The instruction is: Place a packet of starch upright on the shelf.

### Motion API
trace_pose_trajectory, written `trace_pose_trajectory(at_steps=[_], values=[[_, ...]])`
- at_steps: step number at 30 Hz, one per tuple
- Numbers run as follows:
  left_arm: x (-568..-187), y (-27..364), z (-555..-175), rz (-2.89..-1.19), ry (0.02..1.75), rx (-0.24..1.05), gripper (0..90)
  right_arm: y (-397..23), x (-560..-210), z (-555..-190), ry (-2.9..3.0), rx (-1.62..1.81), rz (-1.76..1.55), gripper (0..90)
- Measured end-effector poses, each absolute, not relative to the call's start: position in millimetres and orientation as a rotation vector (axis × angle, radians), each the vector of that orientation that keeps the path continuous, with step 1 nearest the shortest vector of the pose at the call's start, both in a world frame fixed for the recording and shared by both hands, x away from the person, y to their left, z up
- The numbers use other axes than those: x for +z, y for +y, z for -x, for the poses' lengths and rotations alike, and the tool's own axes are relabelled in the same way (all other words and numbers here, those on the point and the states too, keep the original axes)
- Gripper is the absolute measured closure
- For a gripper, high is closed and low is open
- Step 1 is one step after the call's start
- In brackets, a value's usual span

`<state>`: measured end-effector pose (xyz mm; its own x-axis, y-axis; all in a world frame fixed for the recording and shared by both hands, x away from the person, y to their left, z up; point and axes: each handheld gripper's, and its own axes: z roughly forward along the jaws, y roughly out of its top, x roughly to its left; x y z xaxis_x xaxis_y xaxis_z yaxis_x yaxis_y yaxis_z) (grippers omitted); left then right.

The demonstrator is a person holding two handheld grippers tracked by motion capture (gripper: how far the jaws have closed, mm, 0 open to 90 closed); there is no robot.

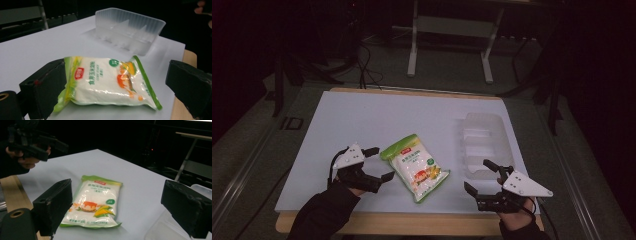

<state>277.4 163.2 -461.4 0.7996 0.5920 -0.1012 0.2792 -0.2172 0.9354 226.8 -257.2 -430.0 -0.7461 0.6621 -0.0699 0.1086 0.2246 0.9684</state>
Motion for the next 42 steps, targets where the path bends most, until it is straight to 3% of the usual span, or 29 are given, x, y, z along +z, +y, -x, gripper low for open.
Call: trace_pose_trajectory(at_steps=[7,17,28,42], values=[[-463.9,167.1,-302.8,-1.771,0.760,0.322,3.8,-255.4,-430.8,-227.2,2.043,1.530,-0.720,10.1],[-488.1,161.2,-333.5,-1.886,0.903,0.342,3.8,-256.4,-433.4,-227.8,2.050,1.520,-0.739,10.2],[-517.5,152.9,-366.5,-1.943,0.991,0.205,4.9,-253.6,-437.5,-228.4,2.087,1.504,-0.735,10.2],[-539.4,144.7,-375.6,-2.001,1.057,0.105,9.3,-252.8,-440.8,-229.1,2.107,1.492,-0.740,10.8]])
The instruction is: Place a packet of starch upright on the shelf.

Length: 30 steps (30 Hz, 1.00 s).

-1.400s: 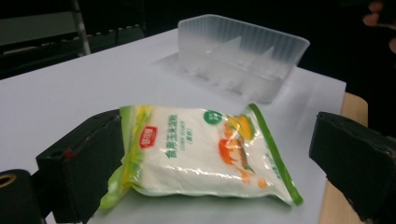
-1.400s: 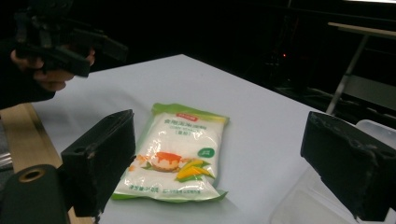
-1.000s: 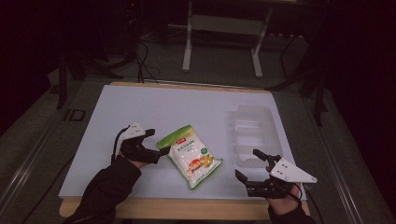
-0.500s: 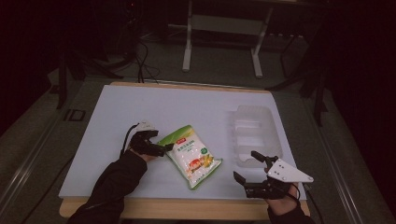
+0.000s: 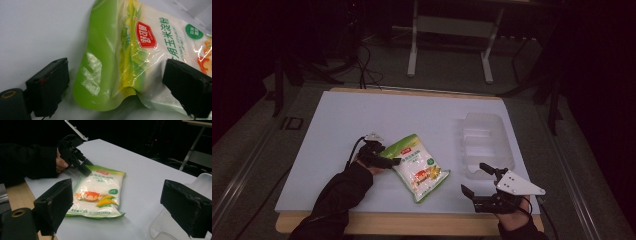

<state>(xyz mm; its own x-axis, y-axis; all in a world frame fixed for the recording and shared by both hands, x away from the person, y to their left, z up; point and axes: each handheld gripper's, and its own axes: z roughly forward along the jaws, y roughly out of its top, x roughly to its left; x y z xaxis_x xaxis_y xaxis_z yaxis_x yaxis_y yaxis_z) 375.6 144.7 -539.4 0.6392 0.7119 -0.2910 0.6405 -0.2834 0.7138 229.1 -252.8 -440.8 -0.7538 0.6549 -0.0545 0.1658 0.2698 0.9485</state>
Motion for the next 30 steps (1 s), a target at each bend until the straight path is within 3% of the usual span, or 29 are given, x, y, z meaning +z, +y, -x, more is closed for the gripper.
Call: trace_pose_trajectory(at_steps=[2,3,5,6,9,16,30], values=[[-539.0,144.1,-374.1,-2.008,1.024,0.078,12.9,-252.6,-441.0,-229.1,2.109,1.491,-0.741,10.8],[-539.2,143.4,-373.3,-2.014,1.017,0.078,25.3,-252.1,-441.2,-229.2,2.110,1.488,-0.736,10.8],[-538.7,142.7,-373.0,-2.026,0.987,0.046,31.8,-252.1,-441.4,-229.6,2.110,1.489,-0.739,10.8],[-539.7,140.6,-372.5,-2.030,0.973,0.014,45.5,-252.0,-441.6,-229.9,2.110,1.491,-0.741,10.8],[-537.9,131.5,-369.6,-2.069,0.932,0.034,65.9,-252.2,-441.9,-230.7,2.115,1.492,-0.748,10.8],[-528.2,121.1,-361.1,-2.133,0.902,0.144,79.3,-253.5,-442.6,-232.4,2.119,1.494,-0.759,10.8],[-486.3,116.5,-347.6,-2.116,0.822,0.204,82.3,-255.8,-440.6,-232.1,2.112,1.503,-0.766,14.1]])
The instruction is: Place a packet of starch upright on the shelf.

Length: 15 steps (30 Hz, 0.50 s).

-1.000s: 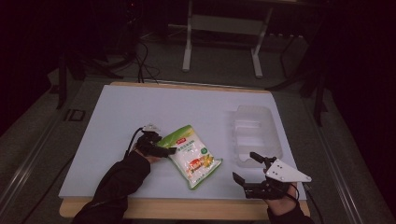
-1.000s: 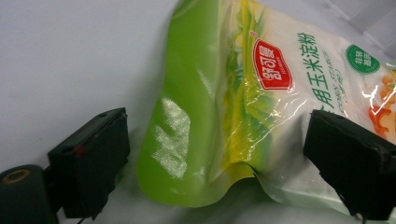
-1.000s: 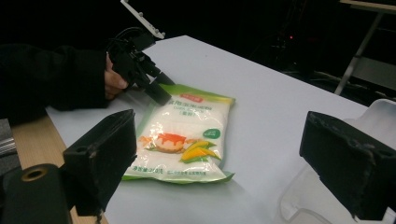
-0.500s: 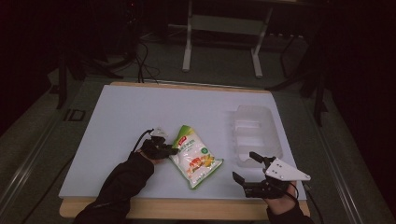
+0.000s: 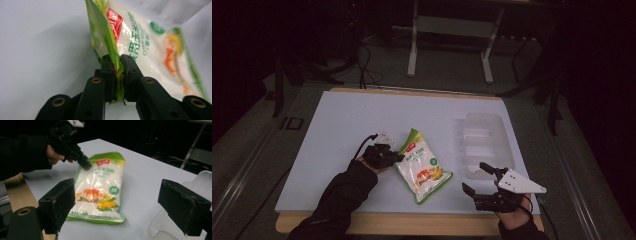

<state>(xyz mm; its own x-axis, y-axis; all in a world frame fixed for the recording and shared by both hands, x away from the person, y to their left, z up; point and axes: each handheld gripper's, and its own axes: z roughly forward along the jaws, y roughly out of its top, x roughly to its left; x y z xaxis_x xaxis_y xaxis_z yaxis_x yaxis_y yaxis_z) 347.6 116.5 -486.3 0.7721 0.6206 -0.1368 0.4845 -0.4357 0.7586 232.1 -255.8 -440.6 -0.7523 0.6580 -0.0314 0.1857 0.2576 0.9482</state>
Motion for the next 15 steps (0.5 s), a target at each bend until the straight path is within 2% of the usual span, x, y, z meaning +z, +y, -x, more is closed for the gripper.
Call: trace_pose_trajectory(at_steps=[4,8,15], values=[[-470.4,111.7,-339.5,-2.114,0.778,0.222,82.5,-257.2,-438.8,-231.7,2.098,1.512,-0.765,14.1],[-459.8,108.4,-333.6,-2.096,0.754,0.225,82.7,-259.8,-437.2,-231.8,2.080,1.503,-0.758,21.2],[-443.2,99.8,-322.1,-2.086,0.683,0.245,82.9,-263.0,-433.8,-231.3,2.060,1.497,-0.742,23.0]])
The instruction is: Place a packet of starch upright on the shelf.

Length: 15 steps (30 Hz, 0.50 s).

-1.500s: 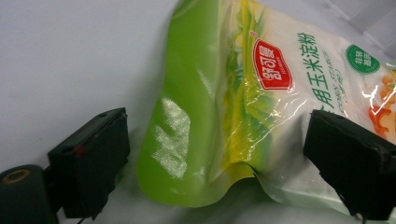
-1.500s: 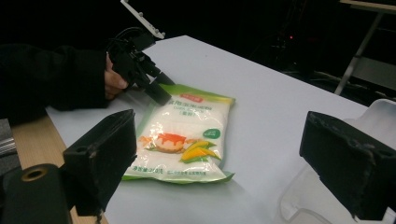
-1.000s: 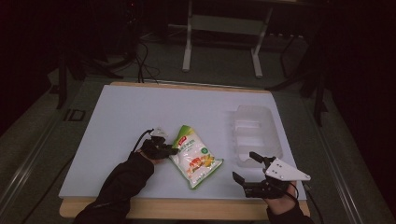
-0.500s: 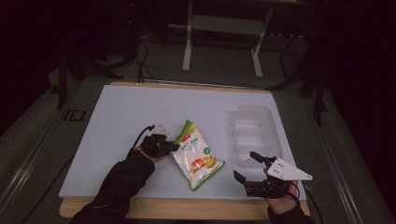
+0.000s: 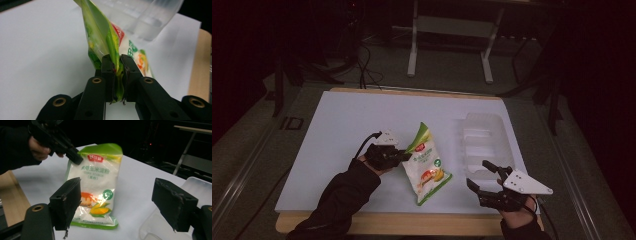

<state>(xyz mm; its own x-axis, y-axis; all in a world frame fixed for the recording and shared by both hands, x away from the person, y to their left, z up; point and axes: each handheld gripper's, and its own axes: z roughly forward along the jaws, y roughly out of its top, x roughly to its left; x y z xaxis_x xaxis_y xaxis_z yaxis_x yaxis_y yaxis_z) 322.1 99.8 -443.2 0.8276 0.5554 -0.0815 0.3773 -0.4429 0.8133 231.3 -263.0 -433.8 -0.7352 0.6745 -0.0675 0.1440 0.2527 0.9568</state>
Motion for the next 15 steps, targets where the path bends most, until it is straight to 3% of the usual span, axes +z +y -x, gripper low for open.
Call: trace_pose_trajectory(at_steps=[6,15], values=[[-416.7,87.7,-305.7,-2.079,0.562,0.272,83.4,-262.0,-433.7,-231.7,2.069,1.481,-0.763,17.5],[-380.2,94.1,-290.7,-2.046,0.415,0.273,83.5,-261.9,-426.7,-233.1,2.062,1.503,-0.784,17.7]])
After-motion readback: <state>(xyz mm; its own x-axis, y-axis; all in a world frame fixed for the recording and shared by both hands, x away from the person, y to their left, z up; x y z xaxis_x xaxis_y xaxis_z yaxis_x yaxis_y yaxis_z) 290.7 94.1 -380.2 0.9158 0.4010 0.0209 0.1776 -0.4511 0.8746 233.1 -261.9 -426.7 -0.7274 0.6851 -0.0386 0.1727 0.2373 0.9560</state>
